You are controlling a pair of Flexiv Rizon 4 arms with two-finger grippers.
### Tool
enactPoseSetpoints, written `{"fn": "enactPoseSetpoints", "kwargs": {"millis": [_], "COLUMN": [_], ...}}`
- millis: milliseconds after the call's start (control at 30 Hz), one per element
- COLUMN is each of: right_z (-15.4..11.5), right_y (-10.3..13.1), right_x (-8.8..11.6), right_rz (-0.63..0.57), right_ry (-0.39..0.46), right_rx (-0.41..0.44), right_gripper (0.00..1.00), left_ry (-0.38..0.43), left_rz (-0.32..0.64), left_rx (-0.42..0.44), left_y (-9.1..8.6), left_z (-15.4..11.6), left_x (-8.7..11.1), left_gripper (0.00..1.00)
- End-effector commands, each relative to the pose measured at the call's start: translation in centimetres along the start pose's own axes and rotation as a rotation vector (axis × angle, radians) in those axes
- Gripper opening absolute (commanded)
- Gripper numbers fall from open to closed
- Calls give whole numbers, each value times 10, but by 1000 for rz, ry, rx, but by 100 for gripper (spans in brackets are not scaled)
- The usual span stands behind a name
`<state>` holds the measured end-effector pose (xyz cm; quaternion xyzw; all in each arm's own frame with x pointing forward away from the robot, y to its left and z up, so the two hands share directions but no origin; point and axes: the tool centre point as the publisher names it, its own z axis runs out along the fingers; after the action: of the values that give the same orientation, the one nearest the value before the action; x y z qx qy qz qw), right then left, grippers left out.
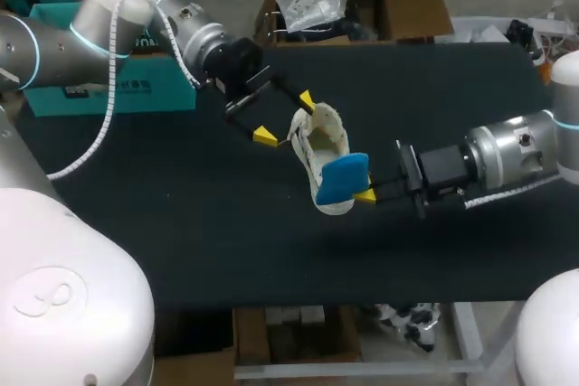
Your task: Open the shoe tongue, take the insole out of the shoe, put the insole back into the shoe, and pack the shoe into the shoebox
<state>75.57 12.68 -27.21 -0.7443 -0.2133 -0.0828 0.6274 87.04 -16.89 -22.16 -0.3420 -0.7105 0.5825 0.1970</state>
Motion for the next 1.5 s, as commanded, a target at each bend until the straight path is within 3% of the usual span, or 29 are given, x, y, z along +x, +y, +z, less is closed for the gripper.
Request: {"fn": "enactPoseSetpoints", "kwargs": {"millis": [33,100,233,900,1500], "right_z": [4,6,9,6,5], "right_y": [8,8,8,6,4], "right_x": [0,-1,-3,-4,-4], "right_rz": [21,33,28,23,13], "right_ry": [-60,-98,-133,-158,-145], "right_rx": [40,42,35,52,52], "right_gripper": [0,0,0,0,0], "left_ry": [264,316,328,382,382], "left_rz": [17,12,6,7,7], "left_rx": [3,-14,-20,-15,-15], "left_y": [10,10,13,19,19], "left_z": [-8,-7,-8,-15,-15], "left_x": [-17,-18,-19,-14,-14], "left_gripper": [100,100,100,100,100]}}
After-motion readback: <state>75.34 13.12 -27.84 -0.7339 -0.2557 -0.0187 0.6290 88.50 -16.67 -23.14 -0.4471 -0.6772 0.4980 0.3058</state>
